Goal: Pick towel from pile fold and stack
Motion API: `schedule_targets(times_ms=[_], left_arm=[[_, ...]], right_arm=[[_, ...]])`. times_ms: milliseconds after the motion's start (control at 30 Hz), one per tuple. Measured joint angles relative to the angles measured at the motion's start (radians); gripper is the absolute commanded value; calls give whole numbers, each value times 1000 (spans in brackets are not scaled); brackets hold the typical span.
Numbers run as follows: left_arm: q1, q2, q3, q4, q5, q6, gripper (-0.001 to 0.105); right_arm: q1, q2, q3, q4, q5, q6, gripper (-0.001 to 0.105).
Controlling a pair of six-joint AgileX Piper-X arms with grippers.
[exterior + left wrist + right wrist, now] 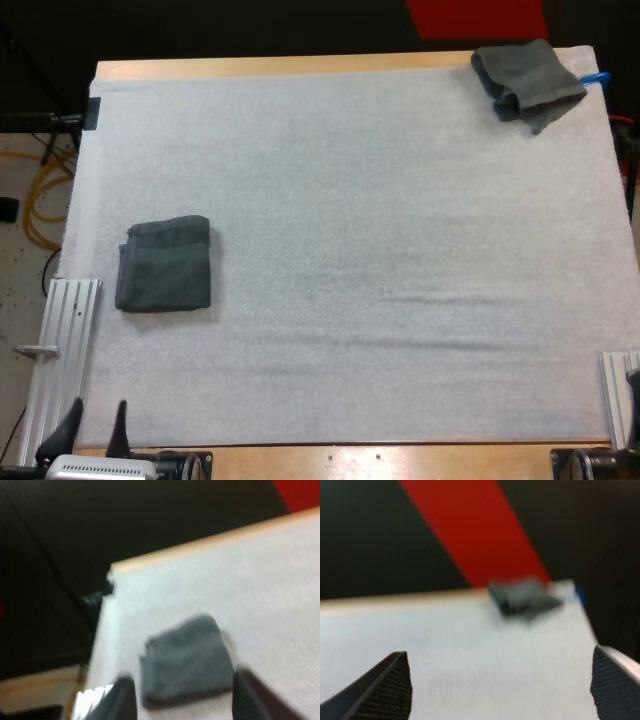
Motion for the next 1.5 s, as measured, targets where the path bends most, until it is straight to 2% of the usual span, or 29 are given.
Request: schedule_targets(times_ms=[100,200,400,533,700,1000,1167,1500], left_arm=[[7,0,1,72,1,-23,42],[9,0,3,78,1,-23,42],[9,0,51,-37,10,-23,42],[9,0,139,-175,59,-23,42],[9,2,280,-325,110,-31,42],[9,3,455,-374,113,-58,42],[9,5,460,-394,113,-66,42],[9,5,460,-395,113,-67,42]], right_arm=[[2,2,36,36,-35,-16,72],[2,2,72,38,-43,-20,72],[2,2,134,-66,-75,-21,72],[2,2,198,-166,-115,-21,72],[2,2,285,-200,-117,-21,72],[2,2,388,-211,-119,-55,72],[2,4,422,-199,-121,-57,72],[2,4,424,-202,-121,-57,72]])
